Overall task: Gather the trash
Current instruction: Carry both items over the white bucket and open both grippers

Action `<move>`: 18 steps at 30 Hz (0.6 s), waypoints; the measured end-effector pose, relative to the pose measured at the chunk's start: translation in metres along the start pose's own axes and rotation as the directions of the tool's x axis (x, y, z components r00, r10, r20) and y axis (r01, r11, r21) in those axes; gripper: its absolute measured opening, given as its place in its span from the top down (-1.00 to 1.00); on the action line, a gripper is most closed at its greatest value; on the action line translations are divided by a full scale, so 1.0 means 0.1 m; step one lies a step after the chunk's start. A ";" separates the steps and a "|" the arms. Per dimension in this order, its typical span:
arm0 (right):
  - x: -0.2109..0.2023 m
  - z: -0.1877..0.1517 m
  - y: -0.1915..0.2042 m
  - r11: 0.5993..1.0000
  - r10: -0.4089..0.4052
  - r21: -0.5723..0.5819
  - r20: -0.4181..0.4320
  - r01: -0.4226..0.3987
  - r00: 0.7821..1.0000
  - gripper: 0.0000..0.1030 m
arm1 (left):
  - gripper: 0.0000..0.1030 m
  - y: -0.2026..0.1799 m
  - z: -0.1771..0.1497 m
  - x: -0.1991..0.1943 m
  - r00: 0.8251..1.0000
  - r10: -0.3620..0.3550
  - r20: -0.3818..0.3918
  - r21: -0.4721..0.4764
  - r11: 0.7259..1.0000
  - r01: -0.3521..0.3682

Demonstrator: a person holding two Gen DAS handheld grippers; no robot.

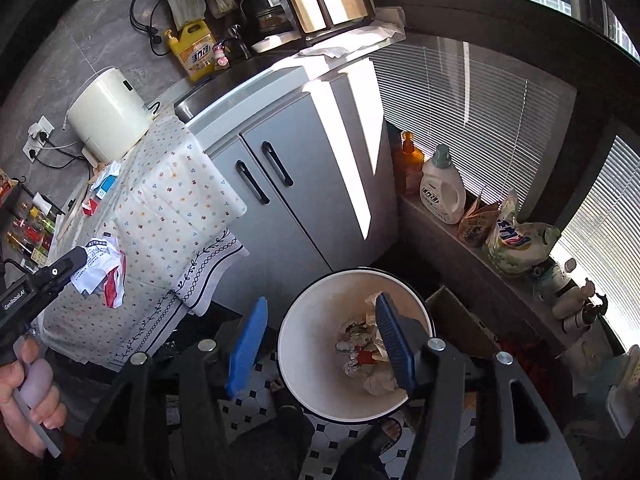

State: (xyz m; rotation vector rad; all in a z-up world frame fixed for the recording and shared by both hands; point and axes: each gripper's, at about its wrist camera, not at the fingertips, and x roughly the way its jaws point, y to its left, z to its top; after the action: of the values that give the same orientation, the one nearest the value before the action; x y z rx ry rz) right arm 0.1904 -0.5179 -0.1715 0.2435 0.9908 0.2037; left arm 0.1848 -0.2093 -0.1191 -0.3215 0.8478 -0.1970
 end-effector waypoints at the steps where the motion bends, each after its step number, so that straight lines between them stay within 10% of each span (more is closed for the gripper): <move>1: -0.03 -0.02 -0.06 1.000 -0.012 0.013 0.002 0.012 1.000 -0.08 | 0.55 -0.07 -0.01 0.06 1.000 -0.012 -0.011 0.014 1.000 0.012; 18: -0.51 -0.24 -0.81 0.972 -0.157 0.184 0.034 0.148 0.987 -0.08 | 0.50 -0.96 -0.16 0.73 0.969 -0.176 -0.174 0.141 0.969 0.201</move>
State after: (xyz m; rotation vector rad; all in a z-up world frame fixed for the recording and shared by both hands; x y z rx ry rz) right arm 0.1475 -0.6070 -0.1670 0.3354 0.9761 -0.0337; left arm 0.2154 -0.3241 -0.1463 -0.2400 0.9544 -0.4706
